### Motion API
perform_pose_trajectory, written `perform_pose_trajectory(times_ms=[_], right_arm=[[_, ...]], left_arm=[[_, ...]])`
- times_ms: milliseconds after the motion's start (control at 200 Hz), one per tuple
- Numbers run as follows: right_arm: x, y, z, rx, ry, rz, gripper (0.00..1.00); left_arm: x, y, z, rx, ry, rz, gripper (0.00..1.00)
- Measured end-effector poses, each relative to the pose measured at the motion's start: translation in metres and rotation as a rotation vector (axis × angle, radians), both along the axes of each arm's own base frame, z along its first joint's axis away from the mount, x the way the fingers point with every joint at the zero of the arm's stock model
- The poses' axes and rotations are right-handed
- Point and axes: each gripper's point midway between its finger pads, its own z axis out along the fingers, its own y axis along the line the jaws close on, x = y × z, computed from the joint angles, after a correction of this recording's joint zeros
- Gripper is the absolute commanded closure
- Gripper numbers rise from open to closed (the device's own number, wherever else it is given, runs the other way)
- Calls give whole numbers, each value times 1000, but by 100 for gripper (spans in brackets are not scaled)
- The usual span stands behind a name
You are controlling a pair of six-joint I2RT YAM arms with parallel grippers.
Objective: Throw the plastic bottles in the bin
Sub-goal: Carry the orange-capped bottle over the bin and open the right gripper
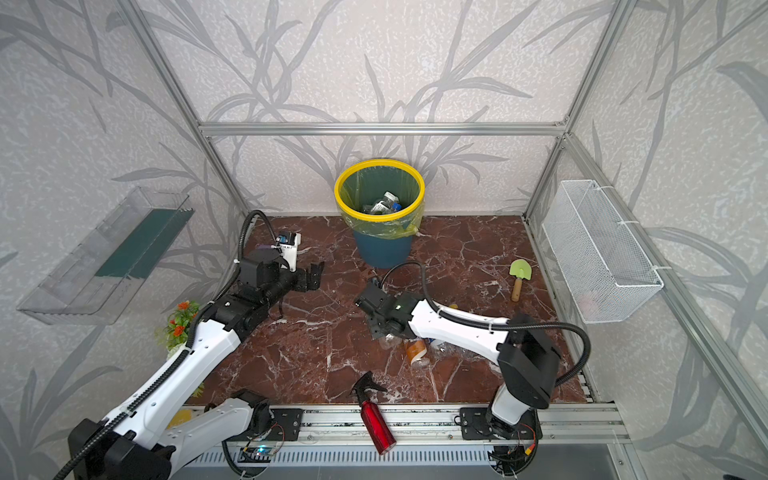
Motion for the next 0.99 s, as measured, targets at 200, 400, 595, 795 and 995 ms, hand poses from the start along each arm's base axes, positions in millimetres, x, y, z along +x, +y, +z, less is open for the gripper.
perform_pose_trajectory(times_ms=[200,400,595,795,995], right_arm=[[10,-40,51,109,-257,-4,48],[-3,-80,98,188,-487,0,48],[-17,-115,143,247,-708,-2,49],[20,-91,213,256,-891,44,50],[154,-42,359,444,-977,48,21]], left_arm=[[-1,0,-1,-5,11,4,8],[0,-7,6,-77,11,-7,9],[3,-25,5,-161,26,-68,10],[1,-29,7,-193,33,-81,12],[-10,-28,21,-245,-5,-75,12]])
